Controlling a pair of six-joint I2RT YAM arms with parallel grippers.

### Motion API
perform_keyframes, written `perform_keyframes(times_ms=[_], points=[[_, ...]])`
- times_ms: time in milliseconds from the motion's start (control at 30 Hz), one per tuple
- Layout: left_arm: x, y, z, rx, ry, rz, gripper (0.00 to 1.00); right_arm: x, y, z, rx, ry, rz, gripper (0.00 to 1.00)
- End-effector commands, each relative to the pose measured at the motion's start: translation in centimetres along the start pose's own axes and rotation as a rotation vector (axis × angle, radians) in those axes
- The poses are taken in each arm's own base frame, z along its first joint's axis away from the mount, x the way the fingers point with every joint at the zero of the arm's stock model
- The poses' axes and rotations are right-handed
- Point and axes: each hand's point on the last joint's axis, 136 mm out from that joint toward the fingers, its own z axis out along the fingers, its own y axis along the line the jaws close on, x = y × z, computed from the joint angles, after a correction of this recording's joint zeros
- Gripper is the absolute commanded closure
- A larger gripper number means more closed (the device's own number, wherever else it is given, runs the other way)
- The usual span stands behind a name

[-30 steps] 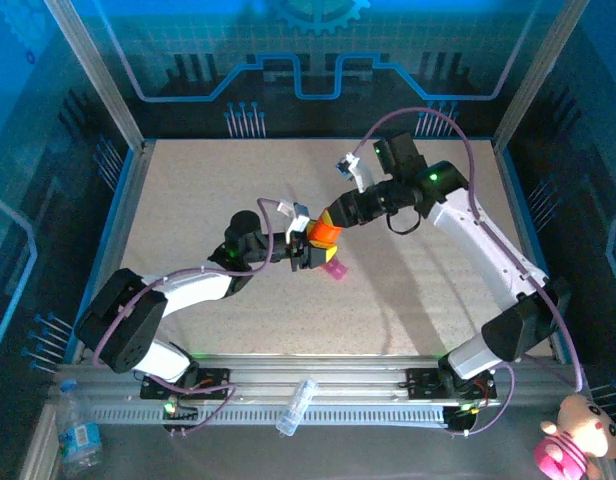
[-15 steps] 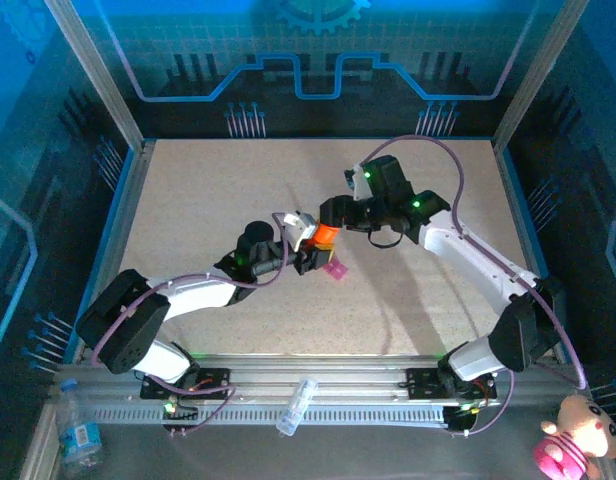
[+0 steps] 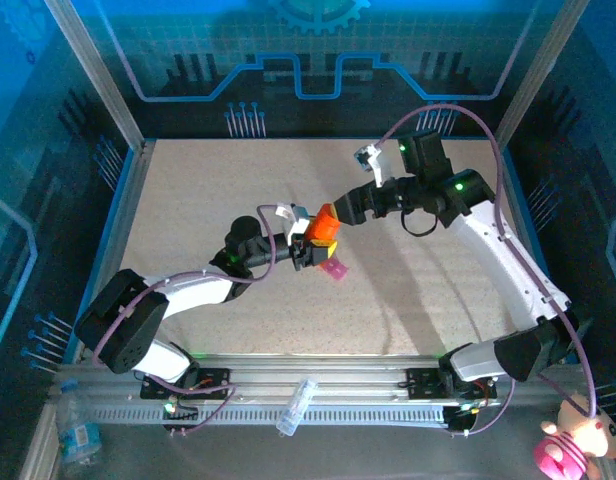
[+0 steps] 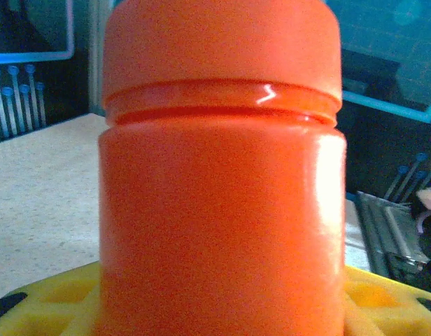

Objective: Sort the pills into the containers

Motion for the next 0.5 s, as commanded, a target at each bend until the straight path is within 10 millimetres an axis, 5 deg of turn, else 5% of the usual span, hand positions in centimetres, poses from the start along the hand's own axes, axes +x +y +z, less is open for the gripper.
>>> perform_keyframes(times_ms=[0,300,467], points=[[-3.8,-2.6,0.0,0.14,-0.073,0.025,1.0,1.9,0.5,0.0,-0.054,0.095,-0.066,0.14],[-3.6,-3.0,0.1,0.172,-0.064,0.004,1.0,2.1,0.6,1.2,-0.094,0.146,-0.065,0.19],[-3.5,-3.0,0.2,0.178,-0.064,-0.003,1.0,2.1,0.8,1.8,-0.124,0.151,-0.051,0.35]])
